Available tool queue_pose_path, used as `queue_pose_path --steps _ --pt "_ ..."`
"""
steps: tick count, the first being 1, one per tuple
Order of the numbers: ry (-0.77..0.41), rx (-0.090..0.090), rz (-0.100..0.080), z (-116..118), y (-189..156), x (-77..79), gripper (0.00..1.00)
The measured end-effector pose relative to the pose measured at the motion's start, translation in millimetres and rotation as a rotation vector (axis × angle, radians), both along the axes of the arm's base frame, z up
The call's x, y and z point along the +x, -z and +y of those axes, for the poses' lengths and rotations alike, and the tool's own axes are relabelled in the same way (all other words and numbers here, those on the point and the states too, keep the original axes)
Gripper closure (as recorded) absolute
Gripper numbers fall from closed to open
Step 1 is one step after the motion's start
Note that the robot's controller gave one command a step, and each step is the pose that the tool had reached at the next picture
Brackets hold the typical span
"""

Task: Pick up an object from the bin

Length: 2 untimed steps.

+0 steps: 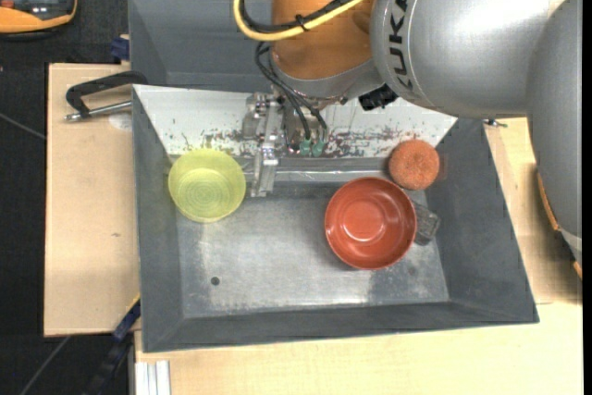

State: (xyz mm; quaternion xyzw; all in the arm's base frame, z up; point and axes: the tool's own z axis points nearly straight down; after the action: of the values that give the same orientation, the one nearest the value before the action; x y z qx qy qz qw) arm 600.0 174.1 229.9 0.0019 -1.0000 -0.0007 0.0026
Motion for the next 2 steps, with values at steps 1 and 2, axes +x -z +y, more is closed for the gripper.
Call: queue_pose_path --steps 1,2 --pt "-0.199 0.0 -0.014 -80 -92 2.2 0.0" --pt "-0.337 0.0 -0.011 -110 -11 -6.5 0.0"
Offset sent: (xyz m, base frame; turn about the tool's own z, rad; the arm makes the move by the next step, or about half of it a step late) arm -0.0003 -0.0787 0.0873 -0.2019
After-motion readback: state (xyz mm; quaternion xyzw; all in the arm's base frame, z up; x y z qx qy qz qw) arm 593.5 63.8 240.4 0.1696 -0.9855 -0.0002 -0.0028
